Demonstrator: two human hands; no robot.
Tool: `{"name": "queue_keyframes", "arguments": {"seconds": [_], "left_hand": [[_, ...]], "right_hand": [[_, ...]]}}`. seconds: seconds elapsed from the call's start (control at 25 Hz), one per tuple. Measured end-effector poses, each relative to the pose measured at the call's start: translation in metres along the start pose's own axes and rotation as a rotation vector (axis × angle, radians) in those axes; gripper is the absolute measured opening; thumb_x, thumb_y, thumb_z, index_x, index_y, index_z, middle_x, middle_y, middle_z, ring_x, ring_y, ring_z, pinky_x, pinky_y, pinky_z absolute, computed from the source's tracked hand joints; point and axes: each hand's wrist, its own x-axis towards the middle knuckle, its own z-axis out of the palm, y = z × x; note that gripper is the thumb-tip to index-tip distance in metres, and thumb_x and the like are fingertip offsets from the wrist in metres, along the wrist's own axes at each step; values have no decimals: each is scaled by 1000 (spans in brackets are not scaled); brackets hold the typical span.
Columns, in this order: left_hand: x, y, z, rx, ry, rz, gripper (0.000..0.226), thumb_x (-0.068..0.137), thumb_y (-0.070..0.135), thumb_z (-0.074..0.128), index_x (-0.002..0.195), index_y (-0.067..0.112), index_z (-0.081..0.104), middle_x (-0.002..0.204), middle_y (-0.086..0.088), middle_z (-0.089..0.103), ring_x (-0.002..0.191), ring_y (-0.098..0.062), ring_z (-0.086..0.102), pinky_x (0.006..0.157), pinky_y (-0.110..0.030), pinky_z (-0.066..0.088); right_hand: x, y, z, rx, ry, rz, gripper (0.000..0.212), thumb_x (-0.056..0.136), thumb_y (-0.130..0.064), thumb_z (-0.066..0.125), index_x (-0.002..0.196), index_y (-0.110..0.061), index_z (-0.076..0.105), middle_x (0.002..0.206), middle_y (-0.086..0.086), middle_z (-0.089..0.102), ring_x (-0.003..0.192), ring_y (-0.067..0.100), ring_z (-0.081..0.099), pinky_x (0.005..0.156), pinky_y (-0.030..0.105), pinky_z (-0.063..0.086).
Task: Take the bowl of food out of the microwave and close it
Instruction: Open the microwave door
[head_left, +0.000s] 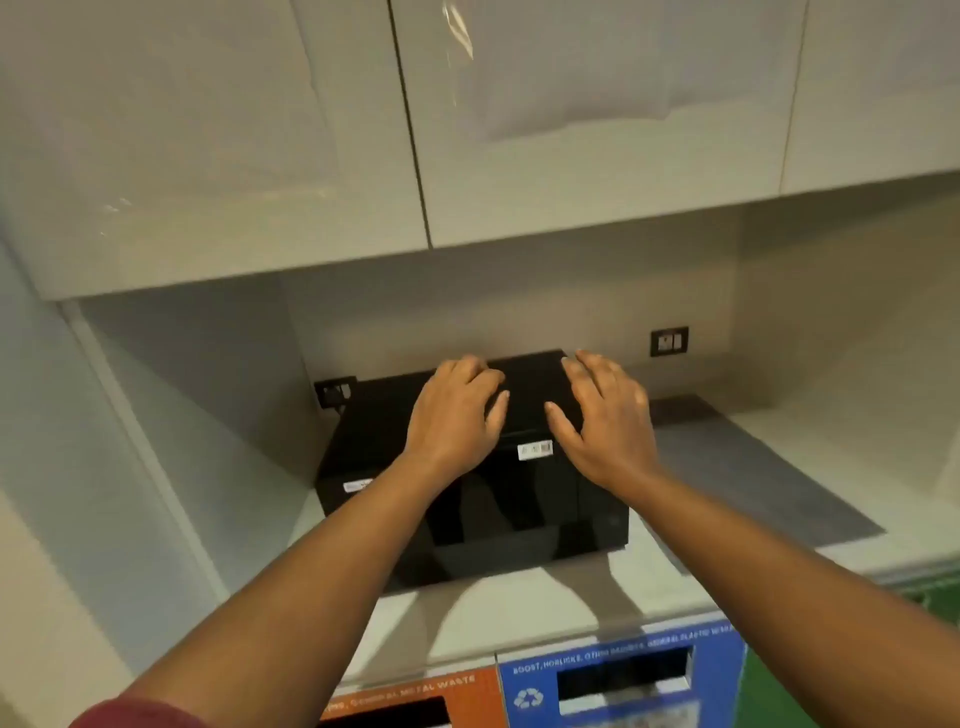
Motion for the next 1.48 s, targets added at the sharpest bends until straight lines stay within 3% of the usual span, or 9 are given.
{"name": "queue_keyframes", "arguments": {"seconds": [0.2,0.4,0.52,0.68,0.84,1.08,1.28,1.4,1.48], "left_hand": [[-13,5,89,-67,-256,-62,35,99,36,59,128,18,69,138,-2,65,133,-20,54,109,-37,44],[-12,9,165,28,-329,-122,59,99,44,54,151,19,46,158,-5,48,150,-25,37,121,-45,29],[-13,13,196,129,-257,-189,65,94,52,51,150,21,44,159,-4,46,148,-27,39,115,-50,32],[-20,16,216,223,-104,-187,67,94,59,46,150,23,46,158,-3,48,144,-27,44,111,-48,34],[-21,14,218,228,-73,-178,66,95,60,45,148,22,48,156,-4,50,143,-27,45,110,-49,34],[-22,15,211,167,-111,-216,67,94,62,46,149,23,49,156,-2,51,146,-26,43,112,-50,34],[-29,25,195,113,-179,-240,66,96,65,40,149,26,49,159,0,48,149,-23,39,116,-49,29],[-31,32,180,-18,-200,-300,59,101,60,30,145,29,54,156,4,51,148,-19,40,117,-47,27],[-36,36,167,-137,-166,-316,51,104,52,32,136,28,64,147,5,60,141,-17,50,116,-46,33]], "right_hand": [[-51,55,67,24,-136,99,61,91,-47,56,143,-17,48,154,11,43,142,30,38,107,55,43],[-91,115,132,39,-239,254,108,81,-45,74,160,-30,2,167,11,-3,152,40,14,112,62,29],[-116,146,172,146,-321,325,131,74,-41,83,153,-42,-22,167,3,-9,151,41,18,113,60,34],[-143,162,215,291,-336,259,134,70,-34,89,159,-28,-12,162,27,16,142,45,38,108,52,45],[-158,169,230,330,-334,229,130,76,-40,84,155,-37,-19,161,17,12,138,44,42,95,35,44],[-158,162,236,243,-264,265,128,73,-44,84,157,-33,-12,152,13,22,119,46,59,73,39,59],[-156,156,234,256,-277,308,115,75,-39,84,157,-24,4,156,19,22,122,47,58,85,40,54],[-156,153,221,163,-294,333,117,71,-36,88,158,-19,11,158,30,27,133,49,49,98,52,50],[-150,147,204,58,-242,298,103,79,-36,82,157,-16,18,161,27,24,144,45,35,107,59,39]]}}
